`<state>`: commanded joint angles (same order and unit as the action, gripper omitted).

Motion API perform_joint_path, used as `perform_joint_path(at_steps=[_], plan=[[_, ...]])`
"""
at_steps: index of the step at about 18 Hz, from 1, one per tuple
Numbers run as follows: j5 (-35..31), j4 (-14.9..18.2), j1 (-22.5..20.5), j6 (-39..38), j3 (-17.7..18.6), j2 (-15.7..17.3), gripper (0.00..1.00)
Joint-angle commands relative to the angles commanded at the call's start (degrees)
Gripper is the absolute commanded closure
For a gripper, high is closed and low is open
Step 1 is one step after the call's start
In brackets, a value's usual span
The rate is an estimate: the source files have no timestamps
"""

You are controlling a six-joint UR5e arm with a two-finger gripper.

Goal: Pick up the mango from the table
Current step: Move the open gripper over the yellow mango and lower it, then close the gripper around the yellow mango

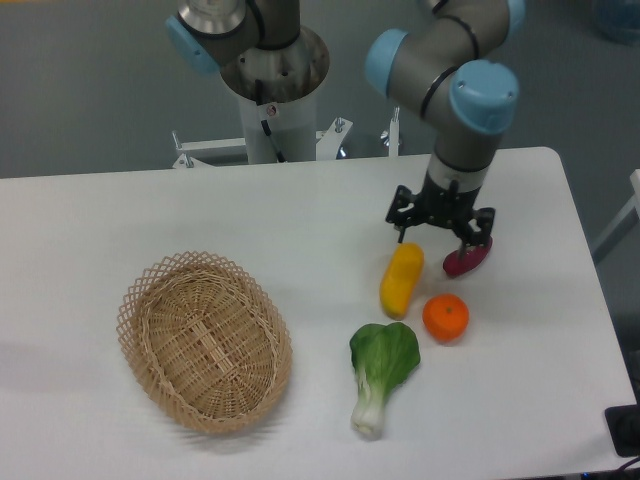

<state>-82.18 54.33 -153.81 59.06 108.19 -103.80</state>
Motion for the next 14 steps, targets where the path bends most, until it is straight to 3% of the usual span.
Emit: perform_joint_path(at_steps=[4, 14], plan=[[-0.1, -4.6, 0.7, 0.0, 2.1, -2.0, 0.0], [-3.8, -5.7, 1.6, 0.1, 2.3, -5.0, 0.0]])
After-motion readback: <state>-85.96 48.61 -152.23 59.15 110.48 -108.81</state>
